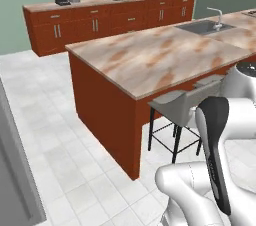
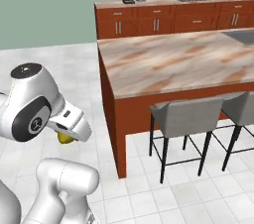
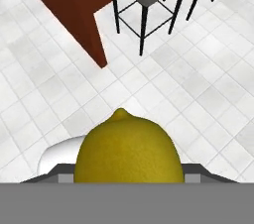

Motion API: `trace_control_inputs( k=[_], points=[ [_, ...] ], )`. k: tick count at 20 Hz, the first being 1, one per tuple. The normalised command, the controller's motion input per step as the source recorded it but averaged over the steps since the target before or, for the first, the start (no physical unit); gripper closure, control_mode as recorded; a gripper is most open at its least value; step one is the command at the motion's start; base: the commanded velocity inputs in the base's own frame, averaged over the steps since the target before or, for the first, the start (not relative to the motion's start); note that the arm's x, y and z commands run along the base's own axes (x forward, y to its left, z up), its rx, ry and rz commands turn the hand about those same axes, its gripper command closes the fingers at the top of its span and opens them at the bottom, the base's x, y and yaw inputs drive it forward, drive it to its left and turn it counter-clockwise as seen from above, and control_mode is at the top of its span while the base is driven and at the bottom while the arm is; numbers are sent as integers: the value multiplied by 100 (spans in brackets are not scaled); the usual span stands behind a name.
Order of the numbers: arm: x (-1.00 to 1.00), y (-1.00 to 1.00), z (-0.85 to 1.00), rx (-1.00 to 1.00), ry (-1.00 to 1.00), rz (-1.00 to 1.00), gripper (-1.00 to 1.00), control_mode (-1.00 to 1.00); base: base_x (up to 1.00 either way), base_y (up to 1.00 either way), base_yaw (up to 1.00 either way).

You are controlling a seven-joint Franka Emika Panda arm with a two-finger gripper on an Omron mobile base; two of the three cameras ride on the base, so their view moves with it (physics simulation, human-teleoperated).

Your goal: Retrieve a lemon from the fridge and place it on the cutting board with the fish.

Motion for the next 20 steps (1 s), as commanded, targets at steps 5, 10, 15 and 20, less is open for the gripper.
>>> trace_control_inputs(
  k=[5,10,15,20],
  points=[
    [0,0,0,0,0,0,100,100,0,-40,-38],
    [0,0,0,0,0,0,100,100,1,-20,-19],
    [0,0,0,0,0,0,100,100,17,-15,-13],
    [0,0,0,0,0,0,100,100,45,-29,0]
  ],
)
